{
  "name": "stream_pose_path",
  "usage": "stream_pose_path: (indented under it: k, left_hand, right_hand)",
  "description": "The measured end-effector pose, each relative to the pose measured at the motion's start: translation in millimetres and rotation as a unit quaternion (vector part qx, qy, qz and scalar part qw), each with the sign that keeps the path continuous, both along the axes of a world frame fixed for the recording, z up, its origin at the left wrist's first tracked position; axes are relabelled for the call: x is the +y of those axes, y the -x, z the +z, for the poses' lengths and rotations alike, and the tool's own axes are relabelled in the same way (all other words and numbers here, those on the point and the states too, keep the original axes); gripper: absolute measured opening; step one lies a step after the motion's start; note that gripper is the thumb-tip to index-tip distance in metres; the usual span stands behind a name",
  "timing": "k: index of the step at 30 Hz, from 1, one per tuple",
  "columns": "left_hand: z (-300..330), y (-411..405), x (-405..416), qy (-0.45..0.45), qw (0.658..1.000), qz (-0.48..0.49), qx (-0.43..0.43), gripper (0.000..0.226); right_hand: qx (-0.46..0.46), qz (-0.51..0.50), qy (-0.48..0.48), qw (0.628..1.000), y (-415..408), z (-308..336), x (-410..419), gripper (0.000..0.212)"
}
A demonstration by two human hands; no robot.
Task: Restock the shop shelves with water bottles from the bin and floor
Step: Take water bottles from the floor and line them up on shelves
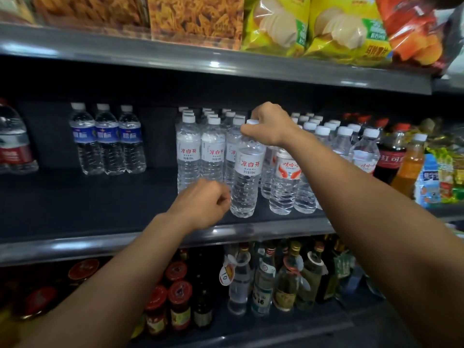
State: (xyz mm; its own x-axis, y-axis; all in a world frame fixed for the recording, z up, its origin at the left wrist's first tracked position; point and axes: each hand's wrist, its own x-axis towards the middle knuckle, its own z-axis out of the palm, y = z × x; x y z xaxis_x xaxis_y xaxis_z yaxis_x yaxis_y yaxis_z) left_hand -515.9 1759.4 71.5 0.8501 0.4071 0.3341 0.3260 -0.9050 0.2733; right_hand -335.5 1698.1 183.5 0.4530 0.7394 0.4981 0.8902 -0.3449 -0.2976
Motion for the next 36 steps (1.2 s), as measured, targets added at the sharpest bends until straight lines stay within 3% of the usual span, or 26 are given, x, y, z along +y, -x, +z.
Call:
stream_pose_path:
  k: [11, 14, 18, 26, 36]
  left_hand:
    - [-13, -11, 5, 0.001, 1.000, 0.001, 0.004, 0.014]
    - [-15, -12, 4, -0.001, 1.000, -0.002, 0.005, 0.014]
    - [-17, -10, 5, 0.008, 1.000, -0.006, 0.010, 0.013]
    - [-20, -5, 4, 0.016, 1.000, -0.010, 0.017, 0.013]
    - [-21, 16, -3, 0.031, 0.999, -0.025, 0.004, 0.013]
  right_hand:
    - [0.035, 0.009, 0.035, 0.999, -20, -3, 19, 0.033]
    - [0.034, 0.013, 0.033, 0.999, -22, -6, 24, 0.021]
    - [0.044, 0.006, 0.031, 0.999, -22, -5, 26, 0.037]
    - [0.040, -0.021, 0.016, 0.999, -19, -10, 22, 0.048]
    - [-0.001, -0.069, -0.029, 0.997, 24, -42, -12, 0.049]
